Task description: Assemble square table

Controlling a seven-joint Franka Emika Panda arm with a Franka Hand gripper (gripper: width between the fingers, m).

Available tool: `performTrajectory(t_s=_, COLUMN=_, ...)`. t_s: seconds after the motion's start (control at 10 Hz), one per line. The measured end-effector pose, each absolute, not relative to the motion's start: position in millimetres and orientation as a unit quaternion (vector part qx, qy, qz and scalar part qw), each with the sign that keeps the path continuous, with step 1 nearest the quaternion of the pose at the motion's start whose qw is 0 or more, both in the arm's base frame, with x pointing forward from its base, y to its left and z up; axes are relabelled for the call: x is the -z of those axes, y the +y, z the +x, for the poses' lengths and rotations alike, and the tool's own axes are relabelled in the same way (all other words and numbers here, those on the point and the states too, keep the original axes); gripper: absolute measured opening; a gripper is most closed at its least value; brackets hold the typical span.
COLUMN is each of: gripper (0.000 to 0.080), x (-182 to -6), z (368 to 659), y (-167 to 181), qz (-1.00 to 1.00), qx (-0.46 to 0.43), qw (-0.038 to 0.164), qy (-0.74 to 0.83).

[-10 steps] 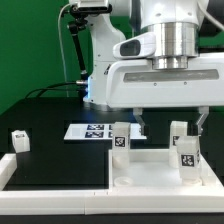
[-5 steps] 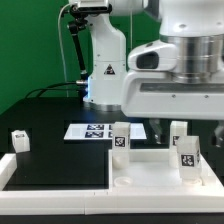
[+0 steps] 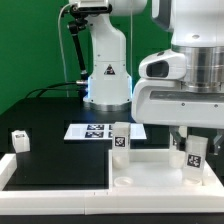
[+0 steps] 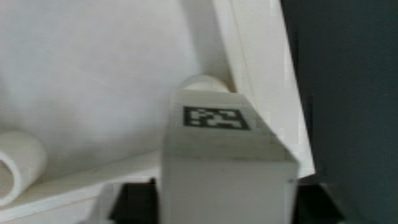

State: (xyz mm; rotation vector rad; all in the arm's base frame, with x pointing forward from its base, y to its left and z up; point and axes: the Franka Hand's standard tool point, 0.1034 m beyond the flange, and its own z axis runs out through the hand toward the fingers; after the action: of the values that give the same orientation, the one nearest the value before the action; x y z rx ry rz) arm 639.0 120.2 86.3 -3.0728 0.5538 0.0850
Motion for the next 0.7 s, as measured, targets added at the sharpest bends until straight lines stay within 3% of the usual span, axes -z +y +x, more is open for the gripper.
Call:
performTrajectory(t_s=0.1, gripper=0.0291, x=-86.4, z=639.2, y=119.4, qz=-0.971, qx=-0.027, qw=0.007, qy=0.236)
performTrajectory(t_s=0.5, gripper=0.0291, x=-84.9, z=638.5, y=117.6, qz=-0.932, qx=-0.027, qw=0.003, qy=0.362)
performTrajectory(t_s=0.7, gripper=0.0291, x=-84.0, z=636.7, y=111.8, qz=-0.872, qx=-0.012, qw=0.011, qy=0.488)
